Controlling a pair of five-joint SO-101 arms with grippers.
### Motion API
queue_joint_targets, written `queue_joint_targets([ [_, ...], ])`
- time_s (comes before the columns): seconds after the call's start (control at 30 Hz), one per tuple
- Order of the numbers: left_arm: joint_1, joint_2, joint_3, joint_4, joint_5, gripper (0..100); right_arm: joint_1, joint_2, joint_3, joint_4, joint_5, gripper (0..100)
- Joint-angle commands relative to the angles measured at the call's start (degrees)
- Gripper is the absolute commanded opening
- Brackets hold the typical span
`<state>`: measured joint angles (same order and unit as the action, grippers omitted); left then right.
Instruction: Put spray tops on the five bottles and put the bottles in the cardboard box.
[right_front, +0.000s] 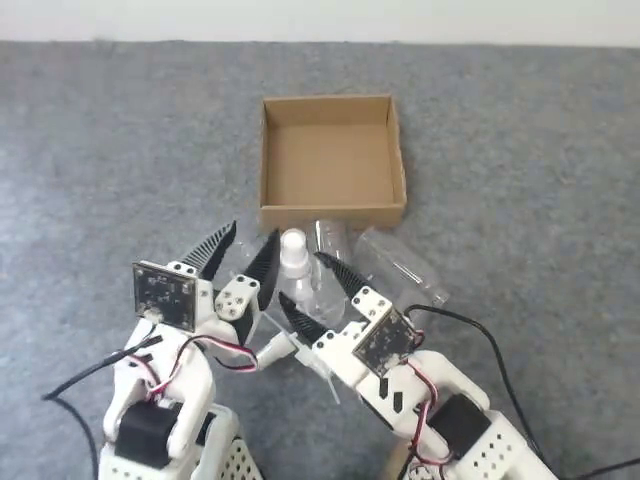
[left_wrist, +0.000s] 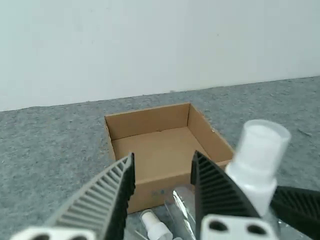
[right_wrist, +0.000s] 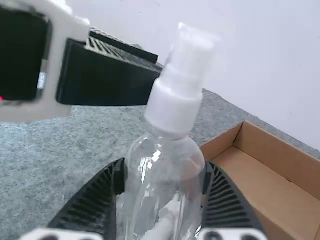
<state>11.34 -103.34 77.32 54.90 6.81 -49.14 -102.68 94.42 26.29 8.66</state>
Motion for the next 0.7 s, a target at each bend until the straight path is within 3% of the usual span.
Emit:
queue_joint_targets([
  [0.0, 3.6, -0.53, -0.4, 0.44, -3.6, 17, -0.84, -0.84, -0.97, -1.1, 0.35, 7.6],
  [0.53, 4.57, -0.53, -1.71, 2.02, -4.92, 17, -0.75, -1.19, 0.53, -1.1, 0.7, 7.6],
  [0.67, -1.76, -0.53, -4.18, 2.02, -4.48, 17, -0.75, -1.19, 0.53, -1.01, 0.7, 7.6],
])
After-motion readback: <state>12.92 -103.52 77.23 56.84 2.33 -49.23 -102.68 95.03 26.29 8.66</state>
